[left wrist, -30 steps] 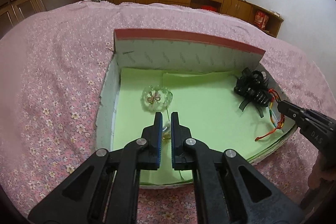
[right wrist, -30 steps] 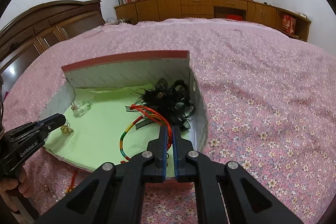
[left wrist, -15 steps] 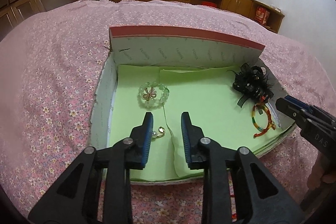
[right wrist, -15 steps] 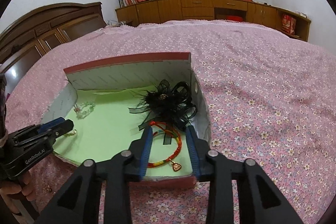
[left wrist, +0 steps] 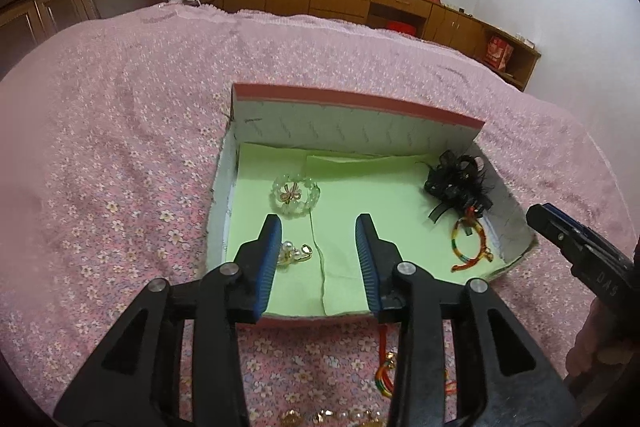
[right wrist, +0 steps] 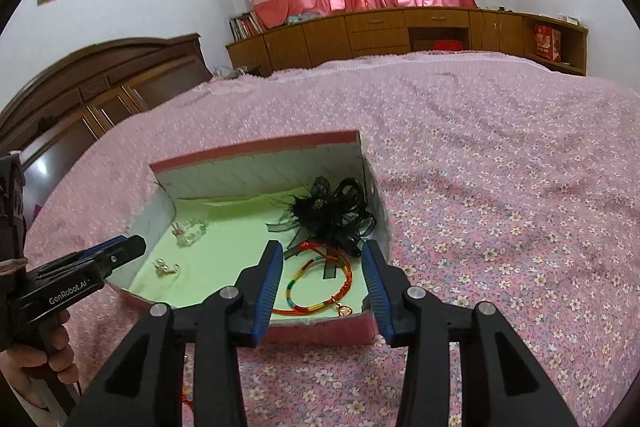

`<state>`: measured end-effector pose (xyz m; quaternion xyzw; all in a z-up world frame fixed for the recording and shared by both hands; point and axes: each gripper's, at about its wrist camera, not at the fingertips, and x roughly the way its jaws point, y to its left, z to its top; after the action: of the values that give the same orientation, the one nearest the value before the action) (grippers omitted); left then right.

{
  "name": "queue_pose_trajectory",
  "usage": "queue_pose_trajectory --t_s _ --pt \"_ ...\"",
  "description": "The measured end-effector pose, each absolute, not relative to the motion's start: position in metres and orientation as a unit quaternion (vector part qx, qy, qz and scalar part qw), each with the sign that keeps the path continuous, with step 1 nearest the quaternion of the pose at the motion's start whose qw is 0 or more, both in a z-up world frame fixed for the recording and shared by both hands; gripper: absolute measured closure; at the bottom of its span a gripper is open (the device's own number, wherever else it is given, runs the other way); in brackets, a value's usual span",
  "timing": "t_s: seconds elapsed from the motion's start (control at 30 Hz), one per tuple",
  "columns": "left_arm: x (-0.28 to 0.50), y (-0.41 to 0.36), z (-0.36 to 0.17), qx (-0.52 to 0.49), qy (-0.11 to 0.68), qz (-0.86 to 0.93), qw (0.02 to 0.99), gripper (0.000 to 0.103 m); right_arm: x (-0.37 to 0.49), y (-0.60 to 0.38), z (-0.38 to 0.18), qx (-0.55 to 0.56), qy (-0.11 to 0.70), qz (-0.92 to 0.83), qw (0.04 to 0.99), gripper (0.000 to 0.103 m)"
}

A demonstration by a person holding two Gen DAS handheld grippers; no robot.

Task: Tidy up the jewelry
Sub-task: 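Open both tools to release the earring and bracelet in the box, then grasp the red string bracelet with the right tool while the left tool reaches for earrings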

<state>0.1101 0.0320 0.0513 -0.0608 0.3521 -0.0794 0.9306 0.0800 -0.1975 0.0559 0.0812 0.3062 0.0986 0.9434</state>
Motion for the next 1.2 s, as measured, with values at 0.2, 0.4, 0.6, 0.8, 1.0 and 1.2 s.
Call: queue_pose_trajectory --t_s 0.2,0.4,0.6,0.8,1.0,1.2 --pt "0.094 0.032 0.066 -0.059 0.337 -0.085 0.936 0.071 0.061 -0.198 0.072 0.092 0.282 0.106 0.949 0.058" --pt "0.077 0.032 0.079 -0.055 0.328 -0.088 0.939 0.07 0.042 -0.198 0.082 0.102 0.27 0.114 0.95 0.058" --pt "0.064 0.033 0.081 -0.048 0.334 -0.088 0.937 0.07 0.027 -0.194 0.085 0.103 0.274 0.124 0.948 0.057" --pt "0.053 0.039 0.074 -0.053 0.347 -0.084 0.932 0.07 0.013 -0.185 0.077 0.095 0.292 0.135 0.942 0.057" --pt "0.046 0.045 0.056 -0.054 0.379 -0.081 0.92 0.07 0.006 -0.176 0.064 0.094 0.314 0.145 0.933 0.057" --pt "0.042 0.047 0.039 -0.051 0.405 -0.078 0.91 0.07 0.004 -0.16 0.05 0.082 0.34 0.162 0.923 0.057"
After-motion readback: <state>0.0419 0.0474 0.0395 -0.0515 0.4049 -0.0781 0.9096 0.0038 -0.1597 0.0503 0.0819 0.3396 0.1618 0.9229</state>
